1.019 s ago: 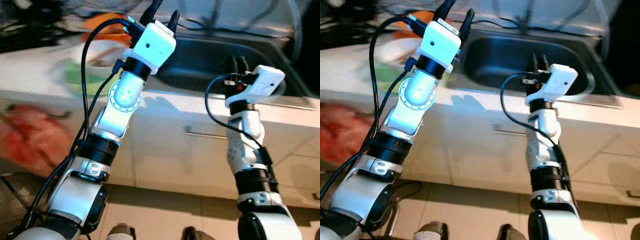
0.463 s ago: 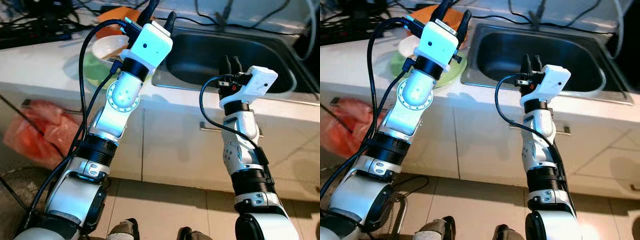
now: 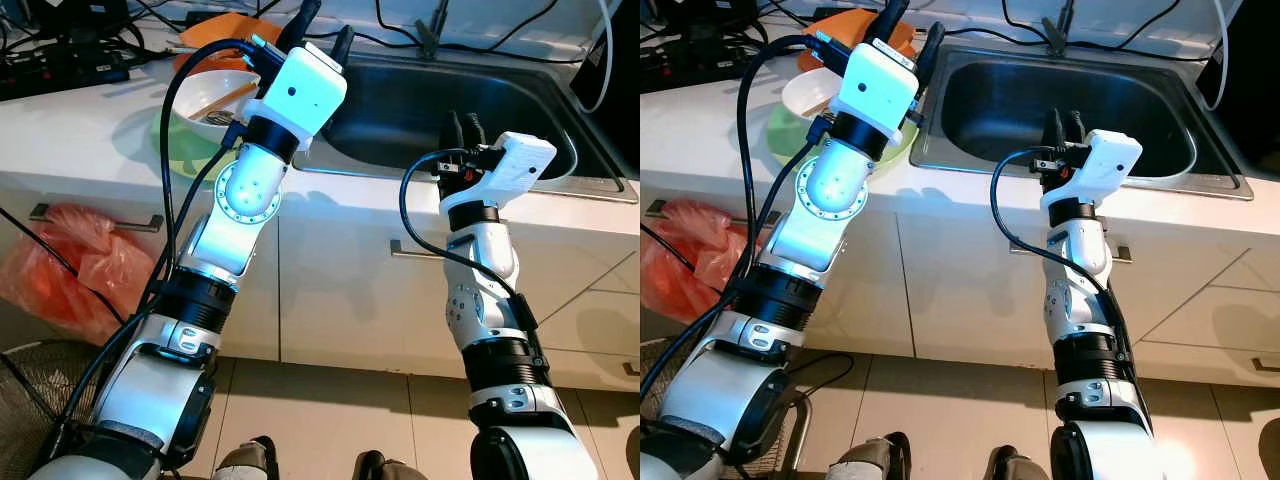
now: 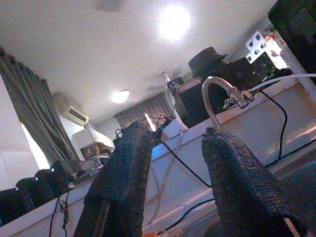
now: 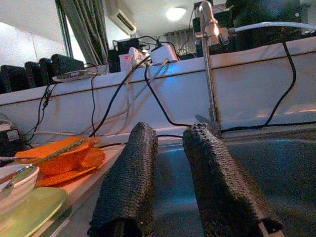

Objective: Kitchen organization

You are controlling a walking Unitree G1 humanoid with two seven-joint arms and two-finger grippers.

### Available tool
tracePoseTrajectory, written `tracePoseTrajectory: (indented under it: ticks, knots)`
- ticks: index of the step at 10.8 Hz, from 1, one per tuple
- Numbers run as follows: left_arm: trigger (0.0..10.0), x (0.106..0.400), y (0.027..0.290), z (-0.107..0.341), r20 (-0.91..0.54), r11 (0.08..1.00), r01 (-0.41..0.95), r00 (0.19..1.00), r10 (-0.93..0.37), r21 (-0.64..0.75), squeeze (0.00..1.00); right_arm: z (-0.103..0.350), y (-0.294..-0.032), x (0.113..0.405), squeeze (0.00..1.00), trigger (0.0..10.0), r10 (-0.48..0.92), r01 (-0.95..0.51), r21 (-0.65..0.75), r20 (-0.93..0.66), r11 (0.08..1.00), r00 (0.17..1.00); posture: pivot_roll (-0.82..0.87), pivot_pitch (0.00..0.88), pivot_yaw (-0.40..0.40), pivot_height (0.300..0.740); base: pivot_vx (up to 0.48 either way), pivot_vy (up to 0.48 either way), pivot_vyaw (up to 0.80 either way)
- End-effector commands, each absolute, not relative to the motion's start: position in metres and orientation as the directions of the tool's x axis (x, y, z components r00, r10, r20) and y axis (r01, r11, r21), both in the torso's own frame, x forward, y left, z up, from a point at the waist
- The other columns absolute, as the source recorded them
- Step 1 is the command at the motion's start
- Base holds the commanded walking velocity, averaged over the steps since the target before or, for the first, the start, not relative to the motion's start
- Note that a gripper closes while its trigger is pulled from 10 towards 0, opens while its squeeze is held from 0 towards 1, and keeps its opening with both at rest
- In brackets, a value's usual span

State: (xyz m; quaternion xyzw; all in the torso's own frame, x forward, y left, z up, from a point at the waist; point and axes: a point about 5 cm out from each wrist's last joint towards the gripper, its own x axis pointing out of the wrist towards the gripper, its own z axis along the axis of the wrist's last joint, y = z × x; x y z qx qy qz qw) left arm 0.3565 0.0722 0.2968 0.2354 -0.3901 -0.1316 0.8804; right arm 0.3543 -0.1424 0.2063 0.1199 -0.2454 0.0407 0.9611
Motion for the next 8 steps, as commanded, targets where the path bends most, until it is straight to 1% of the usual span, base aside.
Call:
tracePoseTrajectory:
  ticks: [1, 2, 8]
  knots:
    - [10.0, 0.3556, 0.0703, 0.2997, 0.628, 0.855, 0.052, 0.656, -0.419, 0.515, 0.0, 0.2035, -0.1466, 0.353, 0.0, 10.0, 0.004, -0.12, 0.213, 0.475, 0.97, 0.88, 0.11, 0.143, -0.032, 0.74, 0.0, 0.356, 0.0]
    - [10.0, 0.3562, 0.0704, 0.2993, 0.625, 0.852, 0.044, 0.659, -0.417, 0.522, 0.0, 0.2028, -0.1463, 0.3528, 0.0, 10.0, 0.007, -0.122, 0.212, 0.474, 0.97, 0.88, 0.11, 0.144, -0.034, 0.74, 0.0, 0.364, 0.0]
    - [10.0, 0.3563, 0.069, 0.2991, 0.627, 0.855, 0.046, 0.66, -0.415, 0.517, 0.0, 0.2019, -0.1467, 0.3528, 0.0, 10.0, 0.003, -0.118, 0.214, 0.471, 0.97, 0.882, 0.11, 0.145, -0.032, 0.74, 0.0, 0.0, 0.0]
